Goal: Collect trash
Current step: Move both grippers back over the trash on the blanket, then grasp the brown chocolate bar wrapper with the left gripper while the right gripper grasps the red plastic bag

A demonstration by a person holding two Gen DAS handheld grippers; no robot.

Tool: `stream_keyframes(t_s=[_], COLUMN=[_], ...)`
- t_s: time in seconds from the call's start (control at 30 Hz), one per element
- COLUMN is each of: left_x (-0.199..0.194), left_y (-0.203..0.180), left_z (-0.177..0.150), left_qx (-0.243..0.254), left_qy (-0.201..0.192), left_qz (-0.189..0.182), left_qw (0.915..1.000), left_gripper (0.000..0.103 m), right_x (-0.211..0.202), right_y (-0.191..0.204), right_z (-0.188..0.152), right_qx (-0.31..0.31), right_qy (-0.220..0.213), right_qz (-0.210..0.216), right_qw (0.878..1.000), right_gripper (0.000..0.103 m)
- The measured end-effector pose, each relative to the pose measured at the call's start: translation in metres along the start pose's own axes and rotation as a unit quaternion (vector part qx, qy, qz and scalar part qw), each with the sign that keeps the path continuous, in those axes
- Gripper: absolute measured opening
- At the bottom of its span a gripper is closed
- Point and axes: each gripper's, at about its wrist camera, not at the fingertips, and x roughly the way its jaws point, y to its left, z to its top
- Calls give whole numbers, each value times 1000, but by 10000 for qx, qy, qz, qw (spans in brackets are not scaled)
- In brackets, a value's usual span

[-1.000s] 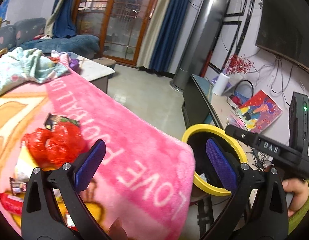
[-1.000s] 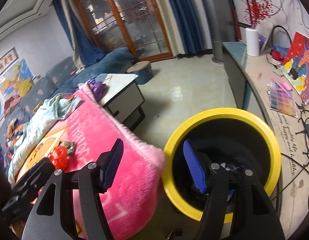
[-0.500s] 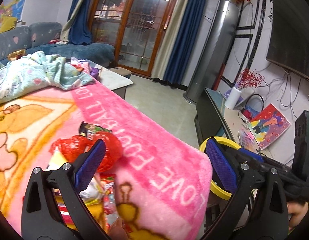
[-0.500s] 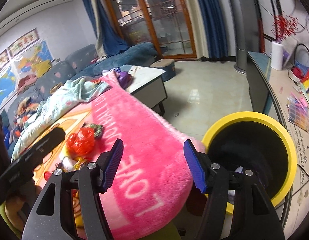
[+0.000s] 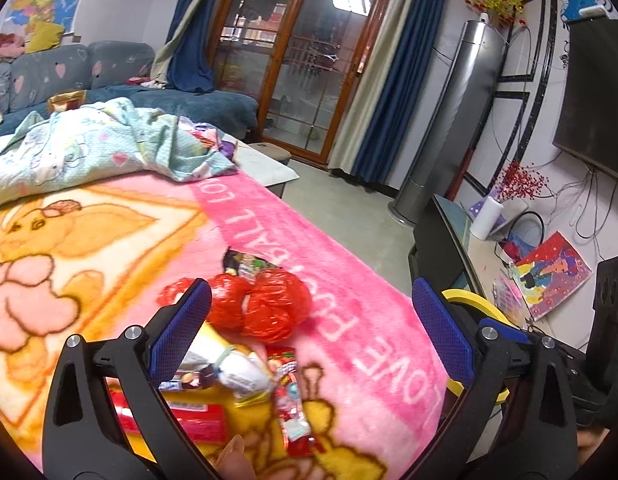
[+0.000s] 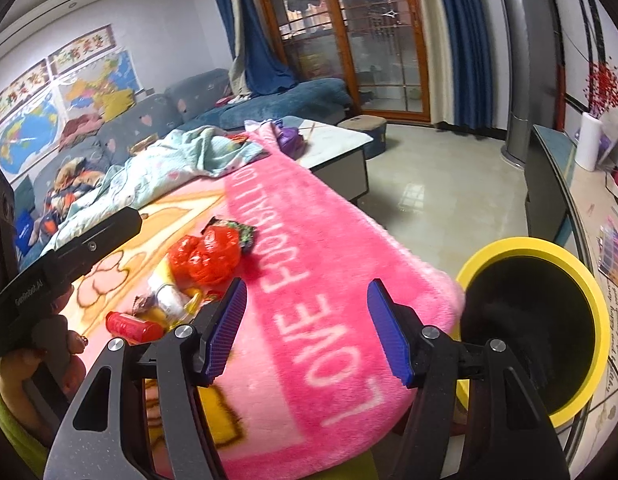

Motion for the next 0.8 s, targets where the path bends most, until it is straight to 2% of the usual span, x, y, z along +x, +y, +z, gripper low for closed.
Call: stream_keyframes(t_s=[0.63, 0.8], left_x=[-28, -27], left_y=[67, 77], left_z=[-5, -8], left_qx=[-372, -245], left_qy=[-25, 169], left_qz=[563, 657], left_qw=[9977, 9974], left_gripper=[92, 92], right_x=[21, 31], right_y=[32, 35], right_z=[9, 14], right_qx=[-230, -198], right_qy=[157, 236], right_qz=[251, 345], right_qw=[9993, 9989], right_gripper=[60, 60])
